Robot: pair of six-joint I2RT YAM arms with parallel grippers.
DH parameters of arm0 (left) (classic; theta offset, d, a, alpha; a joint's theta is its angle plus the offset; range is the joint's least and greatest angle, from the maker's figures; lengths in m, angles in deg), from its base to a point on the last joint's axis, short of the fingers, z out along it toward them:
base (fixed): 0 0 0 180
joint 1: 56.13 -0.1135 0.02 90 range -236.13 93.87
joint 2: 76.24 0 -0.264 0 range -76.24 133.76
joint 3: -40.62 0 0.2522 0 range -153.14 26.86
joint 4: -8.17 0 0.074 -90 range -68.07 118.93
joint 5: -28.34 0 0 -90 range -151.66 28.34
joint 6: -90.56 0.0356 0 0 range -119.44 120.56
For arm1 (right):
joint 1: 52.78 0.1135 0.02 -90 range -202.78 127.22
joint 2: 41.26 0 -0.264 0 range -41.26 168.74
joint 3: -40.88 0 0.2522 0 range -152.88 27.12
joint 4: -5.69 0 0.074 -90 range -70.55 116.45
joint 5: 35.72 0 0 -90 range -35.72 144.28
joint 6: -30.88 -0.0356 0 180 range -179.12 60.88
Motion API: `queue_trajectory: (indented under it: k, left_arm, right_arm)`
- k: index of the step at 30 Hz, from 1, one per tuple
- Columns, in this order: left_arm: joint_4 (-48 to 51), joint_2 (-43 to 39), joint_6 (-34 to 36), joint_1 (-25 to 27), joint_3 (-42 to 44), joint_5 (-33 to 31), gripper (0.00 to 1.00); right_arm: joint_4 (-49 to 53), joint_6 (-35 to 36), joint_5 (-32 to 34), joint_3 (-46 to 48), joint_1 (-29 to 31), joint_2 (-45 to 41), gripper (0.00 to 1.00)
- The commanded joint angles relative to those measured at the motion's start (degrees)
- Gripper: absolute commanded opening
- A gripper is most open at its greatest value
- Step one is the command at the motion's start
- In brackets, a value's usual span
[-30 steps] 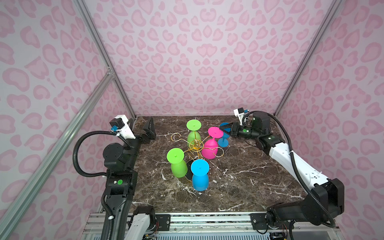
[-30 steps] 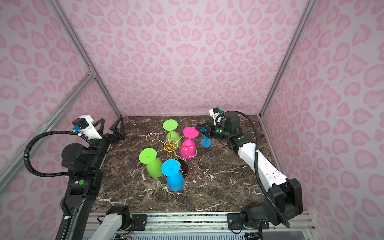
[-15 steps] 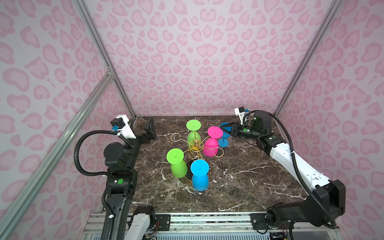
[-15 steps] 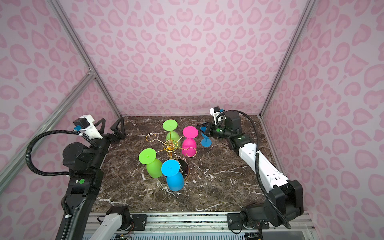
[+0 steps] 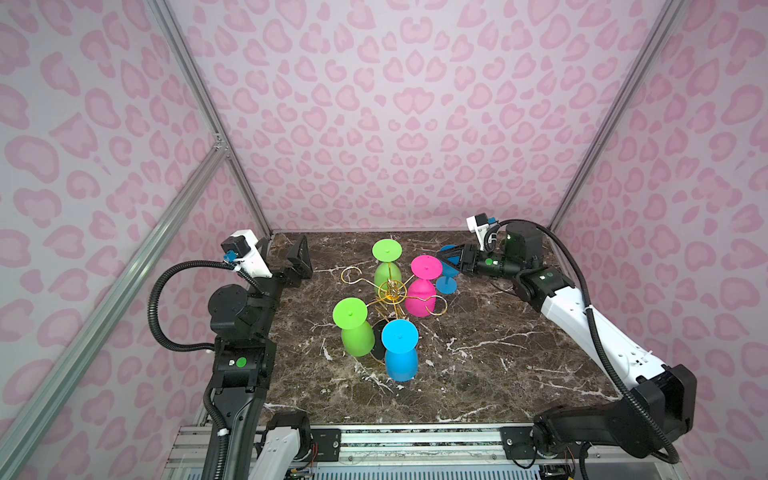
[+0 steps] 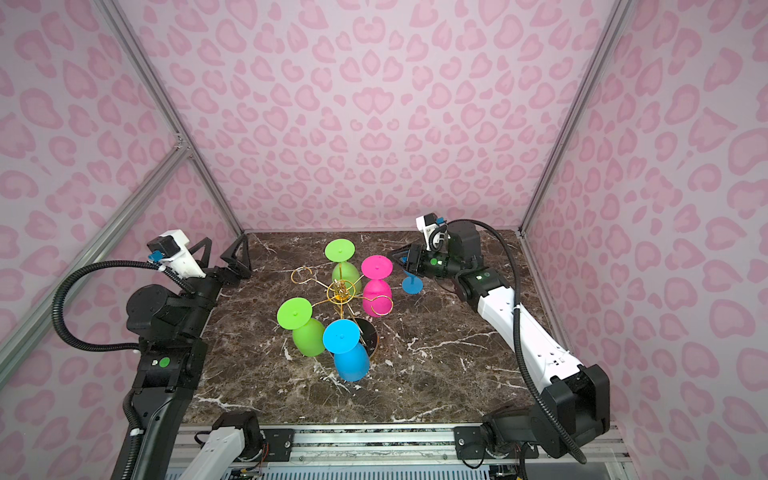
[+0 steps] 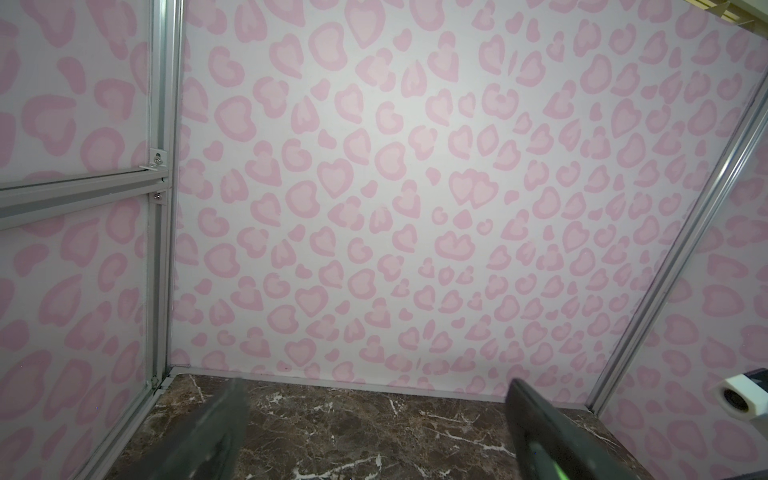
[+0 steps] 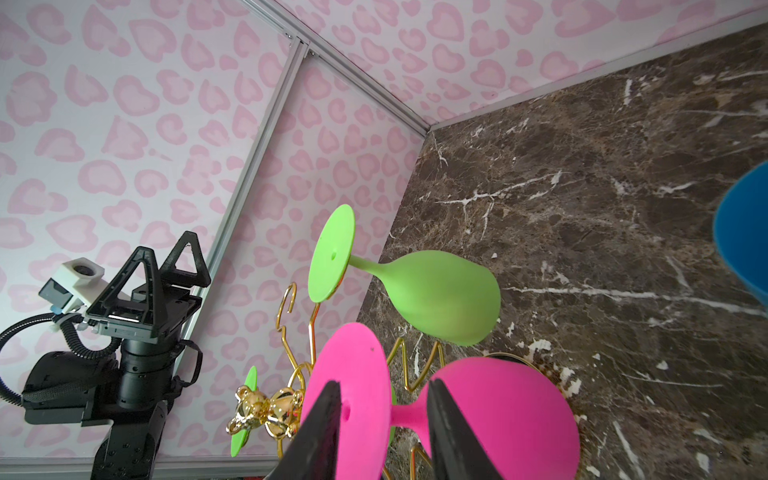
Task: Take the wine glass off the wine glass rack
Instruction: 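Close the right gripper on the magenta glass's foot on the rack, then lift the magenta glass by its foot up off the rack hook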
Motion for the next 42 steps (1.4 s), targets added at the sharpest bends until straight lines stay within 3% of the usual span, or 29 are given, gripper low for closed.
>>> queue_trajectory:
  k: [1,9,21,42]
  left_arm:
    - [-0.99,-0.16,-0.15,-0.10,0.17,-0.38,0.97]
    - [-1.07,-0.11,-0.17,-0.02,0.17,-0.32,0.97]
    - [-1.16,-0.07,-0.50,-0.02,0.22,-0.19,0.97]
    - [-1.25,-0.68,-0.71,-0.08,0.17,0.29,0.97]
  right_arm:
    - [1.46,1.61,0.69,0.11,0.30,-0.07,0.38]
    - [2.76,2.48,1.14,0.24,0.75,0.03,0.38]
    - [2.83,2.35,1.49,-0.37,1.04,0.52,0.14]
    - [-2.83,-4.50,-0.43,-1.16,0.56,-0.63,0.00]
